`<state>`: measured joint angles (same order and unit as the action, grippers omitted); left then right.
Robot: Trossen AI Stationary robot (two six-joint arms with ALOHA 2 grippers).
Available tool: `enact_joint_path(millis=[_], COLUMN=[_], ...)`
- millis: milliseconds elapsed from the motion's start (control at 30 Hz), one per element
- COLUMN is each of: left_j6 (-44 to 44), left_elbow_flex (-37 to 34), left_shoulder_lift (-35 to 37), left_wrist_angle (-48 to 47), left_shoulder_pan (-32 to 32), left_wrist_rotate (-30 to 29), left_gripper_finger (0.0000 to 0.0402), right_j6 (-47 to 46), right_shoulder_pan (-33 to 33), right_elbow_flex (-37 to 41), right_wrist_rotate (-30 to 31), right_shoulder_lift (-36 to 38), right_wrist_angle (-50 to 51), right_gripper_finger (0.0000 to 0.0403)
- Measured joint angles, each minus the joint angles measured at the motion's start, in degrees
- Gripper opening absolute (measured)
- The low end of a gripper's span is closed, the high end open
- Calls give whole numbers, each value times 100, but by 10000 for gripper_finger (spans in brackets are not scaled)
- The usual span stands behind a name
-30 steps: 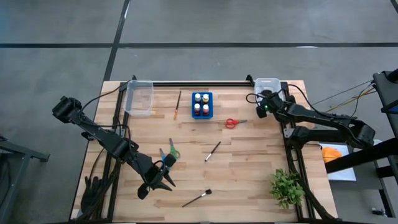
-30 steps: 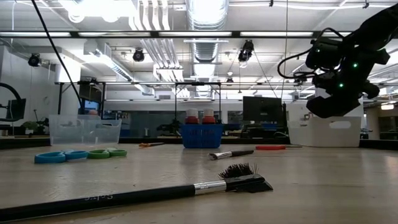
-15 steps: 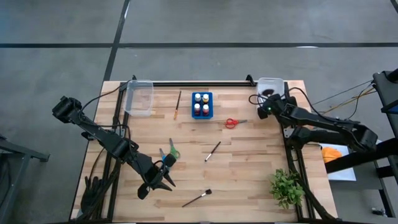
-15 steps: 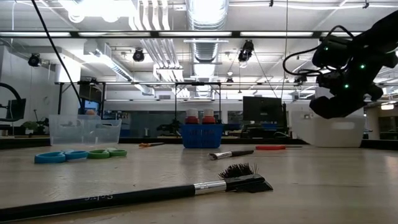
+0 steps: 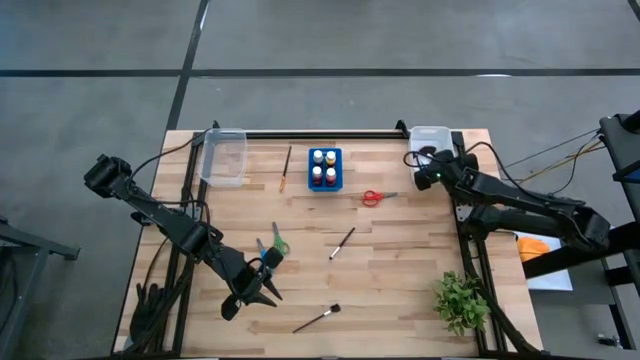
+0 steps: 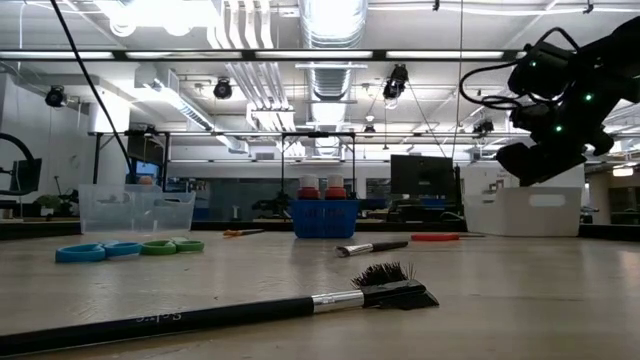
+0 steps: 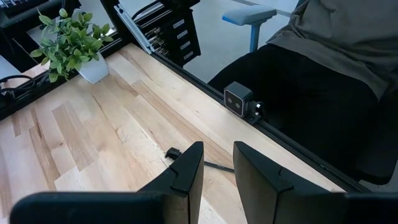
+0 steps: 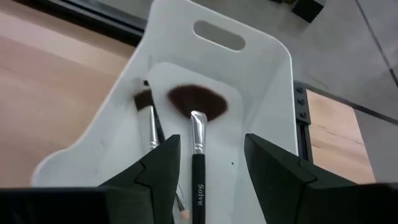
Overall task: Pick & Place Paint Supplies
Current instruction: Put the black foundation brush into the white bin
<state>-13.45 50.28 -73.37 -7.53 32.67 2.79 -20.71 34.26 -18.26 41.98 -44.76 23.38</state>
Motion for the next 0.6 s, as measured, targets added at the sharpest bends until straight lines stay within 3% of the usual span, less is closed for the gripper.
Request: enact_joint_path(millis=[200,600], left_j6=[0,0], left_elbow_flex=[0,0], left_shoulder_lift=[-1,1], left_wrist_angle=[0,0], left_shoulder_pan=[2,2], left_wrist_rotate=[0,0], left_gripper_finger=[95,95], right_j6=[122,434], right_shoulder_pan=[-254,-1301], right_elbow_flex=[0,-4], right_wrist_rotate=[-90,-1016], right_shoulder_lift=[259,722], right_wrist_angle=[-16,-345], right_gripper_finger=[178,178])
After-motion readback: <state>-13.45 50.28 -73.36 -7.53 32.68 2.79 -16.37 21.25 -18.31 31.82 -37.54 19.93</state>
